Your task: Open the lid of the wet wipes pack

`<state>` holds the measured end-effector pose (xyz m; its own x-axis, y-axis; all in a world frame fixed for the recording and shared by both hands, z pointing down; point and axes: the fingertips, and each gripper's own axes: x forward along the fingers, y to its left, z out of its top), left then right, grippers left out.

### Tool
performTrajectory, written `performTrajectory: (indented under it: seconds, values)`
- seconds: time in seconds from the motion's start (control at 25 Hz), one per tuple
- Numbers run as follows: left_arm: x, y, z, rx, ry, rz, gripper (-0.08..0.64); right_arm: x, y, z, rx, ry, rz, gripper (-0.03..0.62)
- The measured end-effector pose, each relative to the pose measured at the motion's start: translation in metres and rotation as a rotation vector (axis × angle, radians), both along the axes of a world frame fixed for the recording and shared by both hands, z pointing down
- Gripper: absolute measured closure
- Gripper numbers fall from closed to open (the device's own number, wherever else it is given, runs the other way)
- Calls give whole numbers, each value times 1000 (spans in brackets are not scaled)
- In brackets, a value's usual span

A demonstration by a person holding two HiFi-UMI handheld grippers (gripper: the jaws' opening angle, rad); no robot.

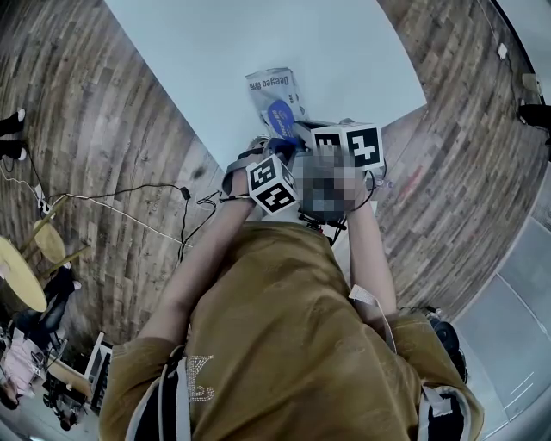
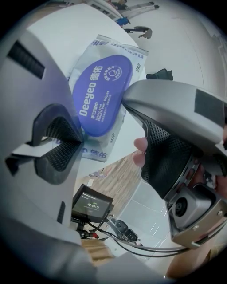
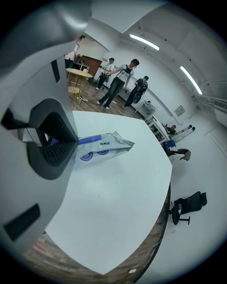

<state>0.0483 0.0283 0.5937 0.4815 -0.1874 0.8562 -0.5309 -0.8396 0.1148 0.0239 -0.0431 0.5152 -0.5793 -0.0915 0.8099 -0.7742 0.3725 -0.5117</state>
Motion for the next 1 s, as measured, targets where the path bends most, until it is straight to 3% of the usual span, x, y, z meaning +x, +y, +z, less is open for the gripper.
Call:
performTrajectory:
  seconds: [0.28,0.48,0.6,0.72,0.84,0.92,1.0]
  values:
    - [2,-1,1,-3,3,-3,558,-8,4,-4,-22,-42,-20,584]
    - [4,-1,-1,-6,1,-3,558,-15,12,1,-18,-22,-56,584]
    - [3,-1,-1,-1,4,-6,558,-12,7,-1,8,-24,-30,584]
    - [2,-2,-1,-3,7,-13,558,5,-14,-2,108,33,17,584]
    - [3,-2,-1,-10,14,-20,558,24,-24,11,206,161,-40,581]
    - [2,-2,-1,-12,16,-23,558,24,-21,21,216,190,-94,577]
    - [3,-1,-2,-14,18,-24,558,21,-19,27,204,180,-96,532]
